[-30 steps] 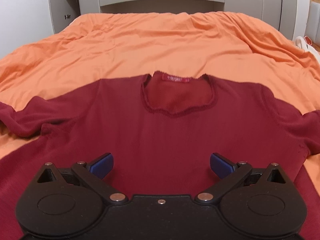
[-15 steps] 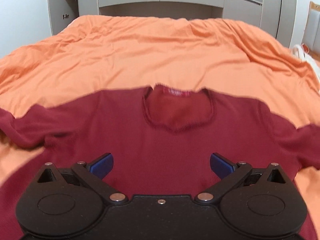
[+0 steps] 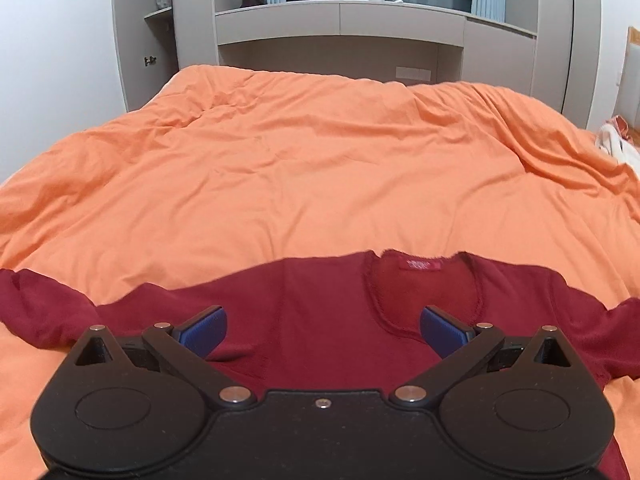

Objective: Fold small clothes
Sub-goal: 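Grasp the sweater's sleeve cuff with the right tool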

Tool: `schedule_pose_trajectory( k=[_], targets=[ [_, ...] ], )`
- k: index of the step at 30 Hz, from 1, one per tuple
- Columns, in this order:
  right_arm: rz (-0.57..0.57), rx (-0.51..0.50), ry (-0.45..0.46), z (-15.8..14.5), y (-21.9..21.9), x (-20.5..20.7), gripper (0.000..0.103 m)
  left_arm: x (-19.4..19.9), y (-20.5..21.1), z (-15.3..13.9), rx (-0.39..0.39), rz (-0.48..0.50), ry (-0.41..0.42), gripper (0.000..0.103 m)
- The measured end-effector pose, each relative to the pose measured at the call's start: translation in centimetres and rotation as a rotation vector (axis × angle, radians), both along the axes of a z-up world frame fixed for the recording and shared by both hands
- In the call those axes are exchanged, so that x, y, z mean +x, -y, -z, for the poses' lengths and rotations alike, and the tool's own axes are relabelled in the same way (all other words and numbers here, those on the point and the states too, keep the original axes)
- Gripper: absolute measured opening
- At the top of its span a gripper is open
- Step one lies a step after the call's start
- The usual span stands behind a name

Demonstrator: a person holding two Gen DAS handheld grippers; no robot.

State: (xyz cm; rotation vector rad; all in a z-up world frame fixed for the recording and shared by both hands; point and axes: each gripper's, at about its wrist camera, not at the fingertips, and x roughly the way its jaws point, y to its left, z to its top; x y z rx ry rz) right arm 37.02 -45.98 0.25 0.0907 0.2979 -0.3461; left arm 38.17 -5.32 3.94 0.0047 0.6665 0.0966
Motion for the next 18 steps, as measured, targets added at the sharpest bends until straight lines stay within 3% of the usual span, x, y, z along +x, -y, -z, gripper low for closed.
schedule_pose_trajectory(
  k=[5, 9, 15, 18],
  targets=[
    [-0.266, -0.084, 0.042, -3.0, -10.3, 2.1, 0.008, -0.2, -3.1, -0.8, -0.010, -0.034, 0.011, 0.103],
    [-0.465, -0.092, 0.004, -2.9, -17.9, 4.1, 0.008, -0.5, -6.1, -0.8, 0.000, -0.086, 0.018, 0.103],
    [-0.674, -0.217, -0.126, 1.1, -28.2, 6.0, 0.008, -0.6, -9.9, -0.2, -0.041, -0.155, 0.020, 0.103],
    [-0.752, -0.289, -0.209, 3.9, -31.2, 5.7, 0.008, -0.5, -10.6, 0.5, -0.051, -0.164, 0.017, 0.103]
  ],
)
